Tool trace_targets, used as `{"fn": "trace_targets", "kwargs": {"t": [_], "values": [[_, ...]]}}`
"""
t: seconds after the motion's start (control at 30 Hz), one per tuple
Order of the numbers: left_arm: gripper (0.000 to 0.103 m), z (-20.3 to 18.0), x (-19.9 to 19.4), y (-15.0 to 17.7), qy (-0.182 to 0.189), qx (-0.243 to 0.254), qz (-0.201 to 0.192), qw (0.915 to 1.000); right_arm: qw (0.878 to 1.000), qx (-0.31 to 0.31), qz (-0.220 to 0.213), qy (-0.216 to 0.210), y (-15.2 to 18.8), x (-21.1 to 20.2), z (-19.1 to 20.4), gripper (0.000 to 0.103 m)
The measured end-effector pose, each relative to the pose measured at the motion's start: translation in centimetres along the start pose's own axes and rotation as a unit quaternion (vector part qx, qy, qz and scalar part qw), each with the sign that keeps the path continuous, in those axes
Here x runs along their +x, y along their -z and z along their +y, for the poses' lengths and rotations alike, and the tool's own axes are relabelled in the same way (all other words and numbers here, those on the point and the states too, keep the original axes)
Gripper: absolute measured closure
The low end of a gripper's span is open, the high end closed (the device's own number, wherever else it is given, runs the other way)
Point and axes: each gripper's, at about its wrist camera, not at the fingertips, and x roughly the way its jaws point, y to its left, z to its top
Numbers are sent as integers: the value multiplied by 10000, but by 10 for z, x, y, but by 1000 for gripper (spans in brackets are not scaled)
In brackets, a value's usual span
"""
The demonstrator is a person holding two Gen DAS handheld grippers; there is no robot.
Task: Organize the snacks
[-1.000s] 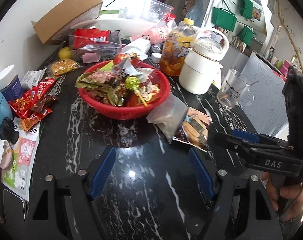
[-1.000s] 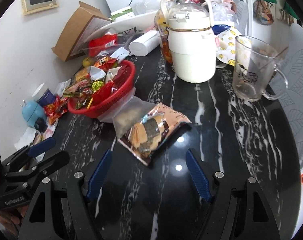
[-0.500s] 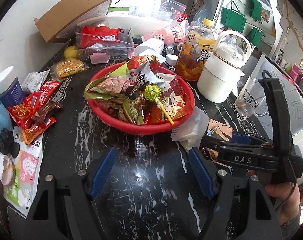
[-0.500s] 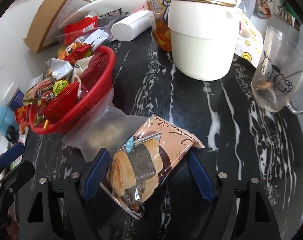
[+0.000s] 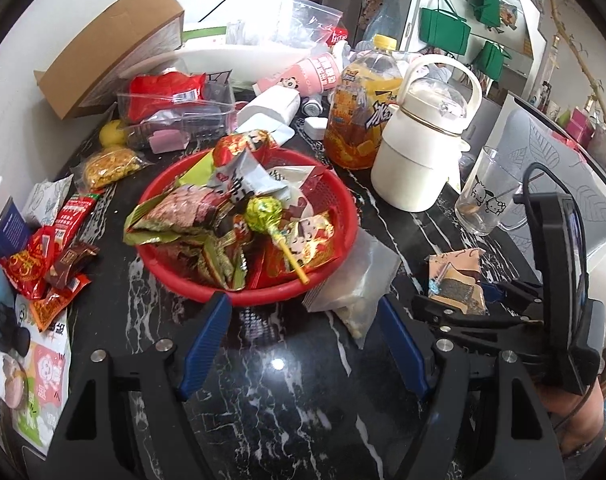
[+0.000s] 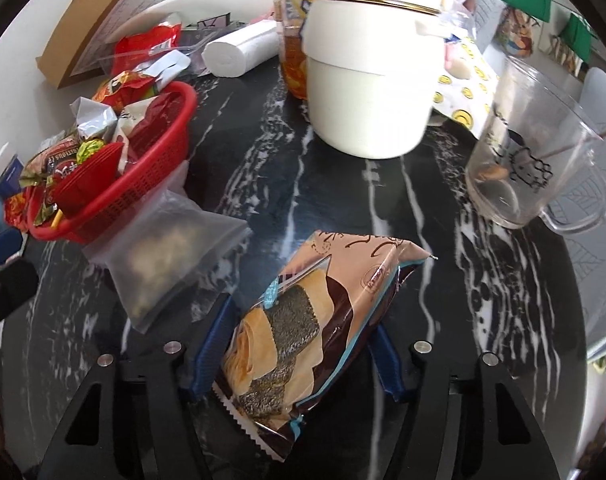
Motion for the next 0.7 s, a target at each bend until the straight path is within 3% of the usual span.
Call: {"fn": "trace_targets", "kwargs": {"t": [0.43, 0.7], "values": [[28, -24, 29, -8, -178, 387, -236, 9988, 9997, 189, 17, -162, 19, -16, -33, 40], [28, -33, 14, 3, 14, 181, -192, 9997, 9993, 259, 75, -261, 22, -21, -43, 40]]}}
